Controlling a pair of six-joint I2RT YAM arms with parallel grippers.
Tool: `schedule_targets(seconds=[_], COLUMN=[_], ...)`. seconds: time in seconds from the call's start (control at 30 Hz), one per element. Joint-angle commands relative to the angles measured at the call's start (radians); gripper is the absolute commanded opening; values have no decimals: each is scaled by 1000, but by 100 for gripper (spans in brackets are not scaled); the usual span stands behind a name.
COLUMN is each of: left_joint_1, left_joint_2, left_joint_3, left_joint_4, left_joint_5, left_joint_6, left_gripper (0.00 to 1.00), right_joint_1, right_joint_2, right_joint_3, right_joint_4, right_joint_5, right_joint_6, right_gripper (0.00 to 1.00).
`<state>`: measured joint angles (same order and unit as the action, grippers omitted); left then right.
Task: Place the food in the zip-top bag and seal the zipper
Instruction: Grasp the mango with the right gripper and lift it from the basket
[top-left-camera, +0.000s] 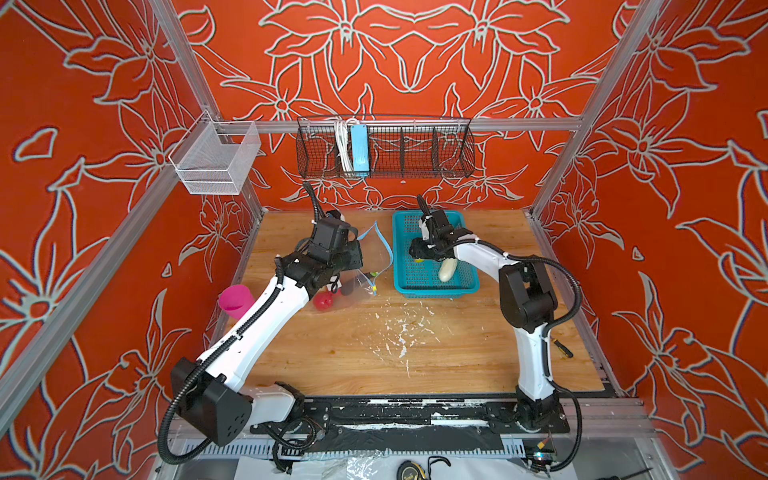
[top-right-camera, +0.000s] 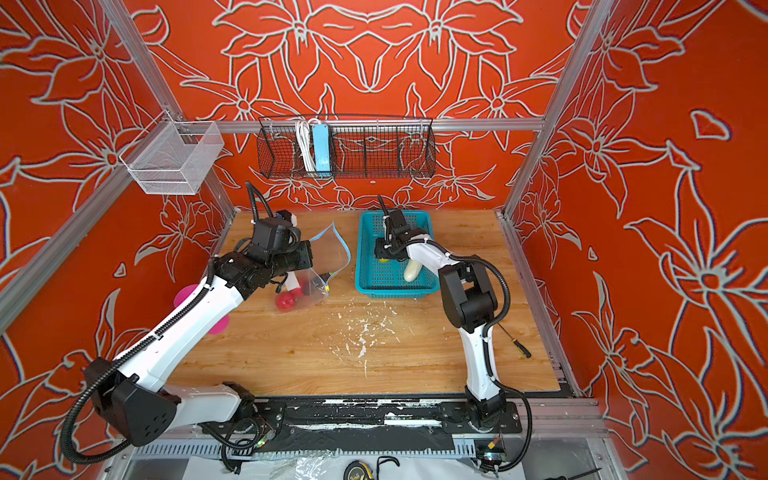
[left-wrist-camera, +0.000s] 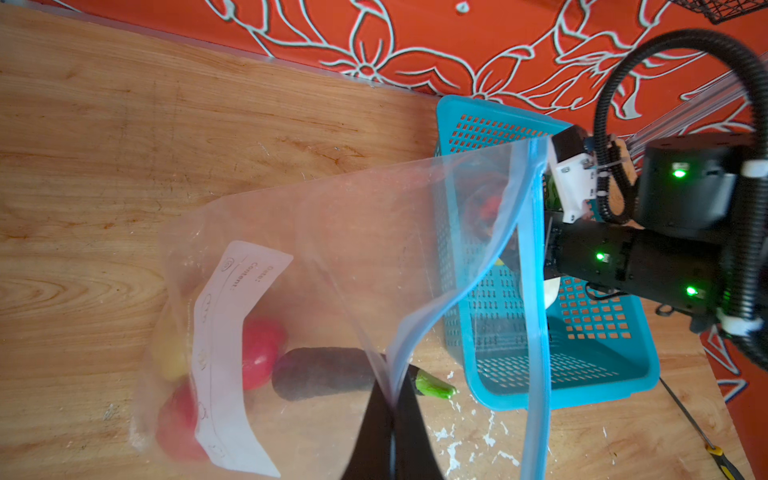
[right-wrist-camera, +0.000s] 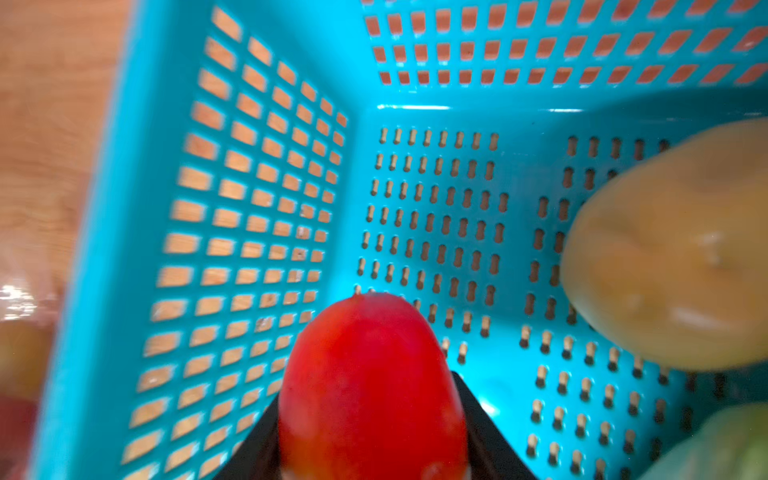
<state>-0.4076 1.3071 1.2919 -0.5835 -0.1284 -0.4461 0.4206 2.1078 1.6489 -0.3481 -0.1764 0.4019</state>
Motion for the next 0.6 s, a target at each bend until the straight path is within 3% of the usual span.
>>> schedule_targets(seconds=[0.0, 0.57], left_joint_1=[-5, -6], left_joint_2=[-17, -6], left_joint_3=[-6, -11], left_joint_4=[13, 17], left_joint_5=[4, -8], left_joint_6=[-8, -9], left_gripper=[0, 0], right_joint_1=[-2, 0], right_joint_2=[-80, -312], right_joint_3=[-62, -333], right_joint_4=[72, 298], right_joint_5=[-20, -53], right_joint_6=[40, 166], right_gripper=[33, 33])
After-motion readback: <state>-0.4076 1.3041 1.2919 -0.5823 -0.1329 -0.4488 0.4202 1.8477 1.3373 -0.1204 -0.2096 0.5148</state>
